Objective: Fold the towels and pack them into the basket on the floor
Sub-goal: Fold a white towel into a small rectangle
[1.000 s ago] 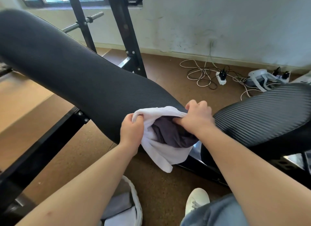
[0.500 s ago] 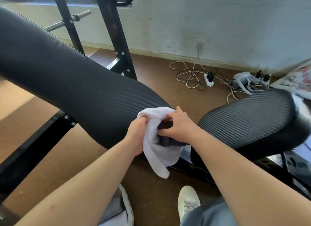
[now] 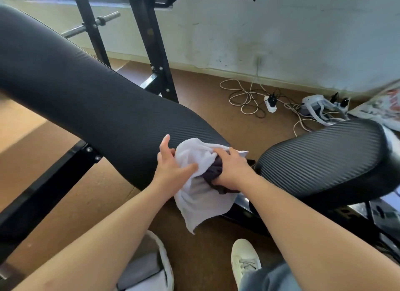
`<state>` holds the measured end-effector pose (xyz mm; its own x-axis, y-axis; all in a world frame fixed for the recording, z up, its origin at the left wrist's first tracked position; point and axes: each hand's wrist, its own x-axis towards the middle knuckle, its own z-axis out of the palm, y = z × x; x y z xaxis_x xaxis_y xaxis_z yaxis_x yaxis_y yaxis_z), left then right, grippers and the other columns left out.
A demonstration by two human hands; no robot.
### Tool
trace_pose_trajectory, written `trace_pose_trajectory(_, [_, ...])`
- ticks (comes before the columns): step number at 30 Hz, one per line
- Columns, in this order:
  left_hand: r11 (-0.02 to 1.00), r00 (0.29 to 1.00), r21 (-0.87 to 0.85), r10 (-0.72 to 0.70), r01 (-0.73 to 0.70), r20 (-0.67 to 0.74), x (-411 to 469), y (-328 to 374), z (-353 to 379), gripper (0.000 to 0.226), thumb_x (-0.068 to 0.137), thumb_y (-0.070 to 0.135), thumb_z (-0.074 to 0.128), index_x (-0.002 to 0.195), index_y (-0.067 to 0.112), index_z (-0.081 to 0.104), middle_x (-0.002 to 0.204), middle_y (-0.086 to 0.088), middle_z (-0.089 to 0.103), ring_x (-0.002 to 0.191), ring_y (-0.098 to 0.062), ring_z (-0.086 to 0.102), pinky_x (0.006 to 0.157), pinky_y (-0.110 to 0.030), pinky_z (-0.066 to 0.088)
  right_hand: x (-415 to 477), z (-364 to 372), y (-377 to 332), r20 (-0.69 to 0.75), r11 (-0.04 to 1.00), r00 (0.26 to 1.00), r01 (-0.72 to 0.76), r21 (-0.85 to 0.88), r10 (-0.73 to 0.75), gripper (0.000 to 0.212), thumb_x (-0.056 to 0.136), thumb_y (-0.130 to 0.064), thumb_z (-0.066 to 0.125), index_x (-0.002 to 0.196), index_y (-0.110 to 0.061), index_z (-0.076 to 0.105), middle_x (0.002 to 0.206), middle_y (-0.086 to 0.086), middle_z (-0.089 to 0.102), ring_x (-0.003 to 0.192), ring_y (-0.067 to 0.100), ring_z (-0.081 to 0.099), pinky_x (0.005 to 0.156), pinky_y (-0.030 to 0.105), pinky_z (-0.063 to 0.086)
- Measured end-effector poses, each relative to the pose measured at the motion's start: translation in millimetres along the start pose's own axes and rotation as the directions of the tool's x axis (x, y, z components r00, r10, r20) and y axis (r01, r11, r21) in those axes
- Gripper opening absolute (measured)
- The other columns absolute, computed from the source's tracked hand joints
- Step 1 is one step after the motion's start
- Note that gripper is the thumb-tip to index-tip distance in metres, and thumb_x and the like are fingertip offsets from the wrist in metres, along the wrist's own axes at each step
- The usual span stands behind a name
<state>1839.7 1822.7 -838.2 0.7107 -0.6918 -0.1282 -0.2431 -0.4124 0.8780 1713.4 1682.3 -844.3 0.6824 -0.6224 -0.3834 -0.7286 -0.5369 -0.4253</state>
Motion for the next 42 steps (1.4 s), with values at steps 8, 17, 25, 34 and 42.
trace_pose_trajectory(8, [0.322, 0.825, 0.778, 0.388, -0.539, 0.411, 8.3, -15.8, 14.5, 0.098, 0.086, 0.034, 0.071, 0.16, 0.036, 0.007, 0.168, -0.005, 0.003, 0.147, -0.034, 0.02, 0.11, -0.045, 0.039, -1.8, -7.8, -8.3, -0.106, 0.995, 0.99, 0.097, 0.012, -0.095, 0.072, 0.079, -0.016, 0.055, 0.144, -0.044, 0.042, 0.137, -0.002, 0.057, 0.125, 0.032, 0.054, 0.092, 0.047, 0.055])
trace_pose_trajectory(17, [0.005, 0.894, 0.962, 0.371, -0.273, 0.252, 21.2, -15.9, -11.9, 0.062, 0.098, 0.025, 0.056, 0.154, 0.023, 0.03, 0.163, -0.013, 0.016, 0.122, -0.03, 0.042, 0.094, -0.038, 0.042, -7.4, -26.1, 2.6, -0.292, 0.945, 0.956, -0.102, -0.31, 0.008, 0.059, 0.094, -0.015, 0.059, 0.143, -0.035, 0.034, 0.136, 0.007, 0.047, 0.126, 0.036, 0.041, 0.087, 0.054, 0.05])
trace_pose_trajectory(25, [0.033, 0.904, 0.913, 0.156, -0.407, 0.398, 9.5, -20.4, 12.5, 0.09, 0.082, 0.082, 0.046, 0.157, 0.043, 0.013, 0.166, -0.013, -0.019, 0.148, -0.046, 0.004, 0.107, -0.063, 0.024, -2.2, -1.8, 14.3, 0.065, 0.948, 0.995, -0.046, -0.315, 0.07, 0.081, 0.096, -0.021, 0.062, 0.157, -0.044, 0.014, 0.169, 0.005, -0.009, 0.152, 0.048, -0.009, 0.116, 0.063, 0.03])
trace_pose_trajectory(34, [0.152, 0.979, 0.982, 0.183, -0.115, 0.087, 29.7, 10.5, -30.6, 0.035, 0.095, 0.012, 0.06, 0.129, 0.017, 0.051, 0.123, -0.008, 0.043, 0.103, -0.026, 0.053, 0.066, -0.033, 0.045, -5.5, -2.9, 18.5, -0.014, 0.948, 0.998, -0.066, -0.311, 0.065, 0.078, 0.096, -0.02, 0.064, 0.155, -0.046, 0.021, 0.169, 0.005, -0.004, 0.153, 0.043, -0.003, 0.117, 0.06, 0.03])
trace_pose_trajectory(42, [0.387, 0.966, 0.903, 0.238, -0.186, 0.096, 21.6, 2.5, -52.9, 0.055, 0.091, 0.008, 0.054, 0.141, 0.027, 0.04, 0.146, -0.001, 0.033, 0.103, -0.023, 0.045, 0.078, -0.035, 0.047, -4.5, -1.6, 16.6, 0.037, 0.955, 0.999, -0.021, -0.297, 0.034, 0.092, 0.087, -0.071, 0.056, 0.16, -0.041, 0.01, 0.171, 0.009, -0.012, 0.153, 0.041, -0.023, 0.117, 0.067, 0.013])
